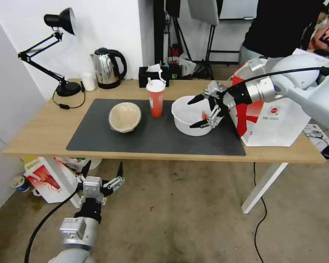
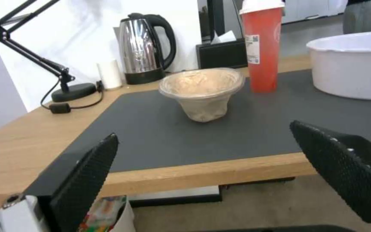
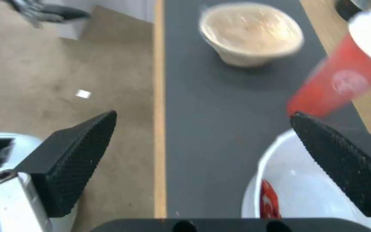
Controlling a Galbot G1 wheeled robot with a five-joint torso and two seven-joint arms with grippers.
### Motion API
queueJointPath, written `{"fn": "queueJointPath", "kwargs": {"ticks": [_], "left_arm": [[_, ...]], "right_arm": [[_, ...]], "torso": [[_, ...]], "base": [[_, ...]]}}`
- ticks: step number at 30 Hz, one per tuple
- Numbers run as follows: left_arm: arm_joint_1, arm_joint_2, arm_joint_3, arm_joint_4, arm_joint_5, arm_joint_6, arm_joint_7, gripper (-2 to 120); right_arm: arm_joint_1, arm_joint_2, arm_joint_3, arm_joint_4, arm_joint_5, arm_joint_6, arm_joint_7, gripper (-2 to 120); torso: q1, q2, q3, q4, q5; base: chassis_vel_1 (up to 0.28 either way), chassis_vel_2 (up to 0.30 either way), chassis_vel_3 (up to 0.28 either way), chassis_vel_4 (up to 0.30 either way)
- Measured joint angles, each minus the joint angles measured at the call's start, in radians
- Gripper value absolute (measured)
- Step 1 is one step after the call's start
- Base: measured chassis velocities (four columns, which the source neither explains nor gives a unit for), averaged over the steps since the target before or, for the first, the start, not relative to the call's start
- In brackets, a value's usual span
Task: Pick up the trash from the table and place it into the takeout bag.
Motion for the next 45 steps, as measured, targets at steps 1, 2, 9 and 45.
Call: {"fn": "queueJointPath", "kwargs": {"ticks": [1, 2, 9, 45], "left_arm": [[0.0, 0.0, 0.0, 0.0, 0.0, 0.0, 0.0, 100], [0.0, 0.0, 0.0, 0.0, 0.0, 0.0, 0.0, 100], [0.0, 0.0, 0.0, 0.0, 0.0, 0.0, 0.0, 100], [0.0, 0.0, 0.0, 0.0, 0.0, 0.0, 0.0, 100]], "right_arm": [[0.0, -0.005, -0.012, 0.014, 0.002, -0.013, 0.059, 100], [-0.001, -0.007, -0.019, 0.022, 0.004, -0.024, 0.102, 100], [-0.029, -0.014, -0.051, 0.085, 0.105, -0.119, 0.455, 100], [-0.053, 0.063, -0.099, 0.138, 0.228, -0.239, 0.71, 100]], "torso": [[0.0, 0.0, 0.0, 0.0, -0.0001], [0.0, 0.0, 0.0, -0.0001, -0.0001], [0.0, 0.0, 0.0, 0.0002, 0.0], [0.0, 0.0, 0.0, 0.0001, -0.0001]], "base": [[0.0, 0.0, 0.0, 0.0], [0.0, 0.0, 0.0, 0.0], [0.0, 0.0, 0.0, 0.0], [0.0, 0.0, 0.0, 0.0]]}}
